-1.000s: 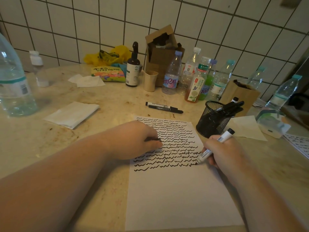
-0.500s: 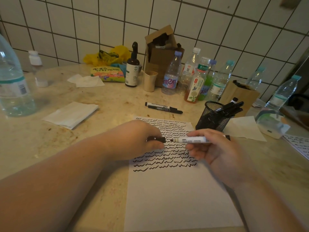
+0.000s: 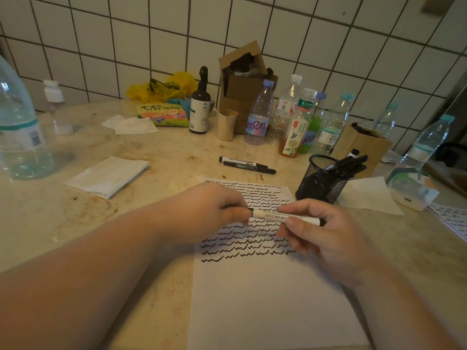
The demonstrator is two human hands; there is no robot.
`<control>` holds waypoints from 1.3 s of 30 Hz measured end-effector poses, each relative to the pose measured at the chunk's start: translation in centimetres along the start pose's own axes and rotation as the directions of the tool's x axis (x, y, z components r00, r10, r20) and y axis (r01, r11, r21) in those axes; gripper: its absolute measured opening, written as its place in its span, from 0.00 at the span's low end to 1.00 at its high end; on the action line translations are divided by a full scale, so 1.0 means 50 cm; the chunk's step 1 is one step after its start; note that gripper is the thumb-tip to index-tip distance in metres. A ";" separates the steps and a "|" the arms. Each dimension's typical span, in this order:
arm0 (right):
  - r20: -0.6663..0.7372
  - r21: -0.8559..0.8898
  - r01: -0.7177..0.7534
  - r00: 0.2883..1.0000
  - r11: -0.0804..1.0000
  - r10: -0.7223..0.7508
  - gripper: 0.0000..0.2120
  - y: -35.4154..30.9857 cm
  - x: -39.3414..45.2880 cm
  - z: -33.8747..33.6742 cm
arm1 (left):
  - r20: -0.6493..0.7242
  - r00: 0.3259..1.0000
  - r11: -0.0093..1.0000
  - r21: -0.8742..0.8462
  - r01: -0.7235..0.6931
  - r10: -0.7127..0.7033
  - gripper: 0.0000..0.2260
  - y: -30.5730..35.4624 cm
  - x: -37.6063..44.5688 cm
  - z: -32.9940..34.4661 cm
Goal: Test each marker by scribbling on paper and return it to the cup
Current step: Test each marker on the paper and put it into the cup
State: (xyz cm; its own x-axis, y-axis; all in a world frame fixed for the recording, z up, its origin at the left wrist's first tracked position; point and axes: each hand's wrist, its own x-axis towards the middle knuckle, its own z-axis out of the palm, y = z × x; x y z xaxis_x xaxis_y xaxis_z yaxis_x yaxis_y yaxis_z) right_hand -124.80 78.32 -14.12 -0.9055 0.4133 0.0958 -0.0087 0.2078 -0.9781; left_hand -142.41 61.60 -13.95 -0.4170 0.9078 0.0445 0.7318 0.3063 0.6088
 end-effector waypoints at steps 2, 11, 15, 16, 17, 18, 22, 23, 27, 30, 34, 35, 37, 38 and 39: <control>0.019 -0.035 0.019 1.000 0.999 -0.018 0.11 0.000 -0.001 0.000 | 0.041 0.999 1.000 -0.018 0.017 -0.016 0.13 0.000 0.000 -0.002; 0.117 -0.139 0.096 0.990 0.986 -0.080 0.09 -0.004 -0.008 0.005 | 0.232 0.972 0.960 -0.280 0.027 0.041 0.19 0.001 -0.010 -0.017; 0.005 -0.235 0.120 0.992 0.965 -0.122 0.05 -0.002 -0.003 0.020 | 0.021 1.000 0.998 -0.064 0.019 -0.017 0.11 0.009 -0.001 -0.007; -0.033 -0.238 0.130 0.989 0.963 -0.141 0.08 0.000 -0.001 0.023 | -0.026 1.000 0.995 -0.096 0.015 -0.018 0.08 0.013 0.001 -0.005; -0.083 -0.213 0.140 0.984 0.967 -0.161 0.10 -0.001 0.001 0.026 | -0.058 0.998 0.991 -0.133 0.021 -0.029 0.08 0.017 0.002 -0.004; -0.148 -0.165 0.152 0.973 0.975 -0.177 0.11 -0.007 0.003 0.026 | -0.074 0.996 0.989 -0.142 0.028 -0.039 0.11 0.018 0.002 -0.005; -0.427 -0.183 0.166 0.874 0.969 -0.231 0.10 -0.051 0.013 -0.010 | -0.105 0.991 0.997 -0.003 0.077 -0.077 0.19 0.001 0.005 -0.008; -0.469 -0.259 0.133 0.848 0.957 -0.245 0.09 -0.059 0.018 -0.024 | -0.105 0.991 0.996 0.008 0.089 -0.088 0.17 -0.004 0.005 -0.007; -0.540 -0.514 -0.065 0.799 0.855 -0.264 0.06 -0.077 0.034 -0.073 | -0.081 0.994 0.997 0.029 0.077 -0.074 0.11 -0.006 0.001 -0.001; -0.541 -0.635 -0.199 0.804 0.746 -0.246 0.04 -0.100 0.051 -0.089 | -0.066 0.996 0.997 0.040 0.069 -0.066 0.10 -0.005 -0.001 0.002; -0.551 -0.660 -0.276 0.810 0.699 -0.200 0.03 -0.117 0.090 -0.097 | -0.068 0.996 0.997 0.035 0.068 -0.066 0.09 -0.004 -0.003 0.005; -0.552 -0.661 -0.285 0.811 0.694 -0.192 0.05 -0.121 0.099 -0.098 | -0.072 0.996 0.997 0.031 0.064 -0.061 0.08 -0.004 -0.003 0.004; -0.551 -0.675 -0.296 0.811 0.675 -0.196 0.11 -0.130 0.111 -0.097 | -0.074 0.996 0.998 0.036 0.059 -0.056 0.08 -0.006 -0.003 0.003; -0.548 -0.703 -0.305 0.809 0.643 -0.214 0.14 -0.135 0.114 -0.098 | -0.074 0.996 0.998 0.043 0.055 -0.052 0.08 -0.007 -0.003 0.003; -0.549 -0.734 -0.317 0.798 0.600 -0.249 0.16 -0.140 0.115 -0.098 | -0.074 0.996 0.997 0.049 0.052 -0.048 0.08 -0.008 -0.003 0.003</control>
State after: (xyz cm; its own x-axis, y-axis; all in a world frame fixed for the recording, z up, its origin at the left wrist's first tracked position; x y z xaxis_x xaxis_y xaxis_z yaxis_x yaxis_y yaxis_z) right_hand -127.89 83.57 -5.83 -0.4878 0.7646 0.4213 0.5936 0.6444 -0.4821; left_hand -142.54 61.39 -14.30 -0.4905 0.8683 0.0733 0.7349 0.3670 0.5703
